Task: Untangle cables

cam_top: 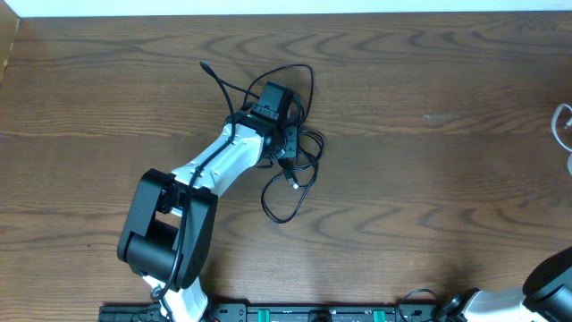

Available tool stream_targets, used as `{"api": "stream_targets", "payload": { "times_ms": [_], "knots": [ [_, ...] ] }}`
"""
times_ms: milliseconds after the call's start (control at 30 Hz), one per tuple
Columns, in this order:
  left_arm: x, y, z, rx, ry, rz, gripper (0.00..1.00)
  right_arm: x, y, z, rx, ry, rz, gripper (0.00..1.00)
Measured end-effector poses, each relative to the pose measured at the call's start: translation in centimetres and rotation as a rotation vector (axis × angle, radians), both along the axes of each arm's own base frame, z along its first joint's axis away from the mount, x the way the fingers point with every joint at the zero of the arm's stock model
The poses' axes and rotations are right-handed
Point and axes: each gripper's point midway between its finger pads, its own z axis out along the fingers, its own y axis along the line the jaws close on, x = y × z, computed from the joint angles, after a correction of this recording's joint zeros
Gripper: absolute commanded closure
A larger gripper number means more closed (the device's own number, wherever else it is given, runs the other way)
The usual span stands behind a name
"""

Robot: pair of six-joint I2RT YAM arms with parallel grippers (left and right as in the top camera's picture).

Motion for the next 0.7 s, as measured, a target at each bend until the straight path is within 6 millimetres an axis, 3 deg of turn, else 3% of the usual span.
{"api": "stream_targets", "payload": {
  "times_ms": [100,167,300,433,700],
  "knots": [
    [0.0,0.0,0.0,0.0,0.0,0.0,0.92,3.9,1.9,0.2,0.022,-0.104,0.197,0.99],
    [0.0,0.0,0.0,0.0,0.0,0.0,0.92,6.7,4.3,0.5,0.044,-0.18,0.361,0.99],
    [0.0,0.0,0.0,0.0,0.0,0.0,0.92,9.2,7.9,0.3,0.071,-0.227,0.535,0.99],
    [0.0,0.0,0.0,0.0,0.0,0.0,0.92,9.2,8.5,-0.7,0.057,-0.166,0.53,0.99],
    [0.0,0.0,0.0,0.0,0.0,0.0,0.92,7.0,6.2,-2.4,-0.008,-0.011,0.412,0.99]
  ]
}}
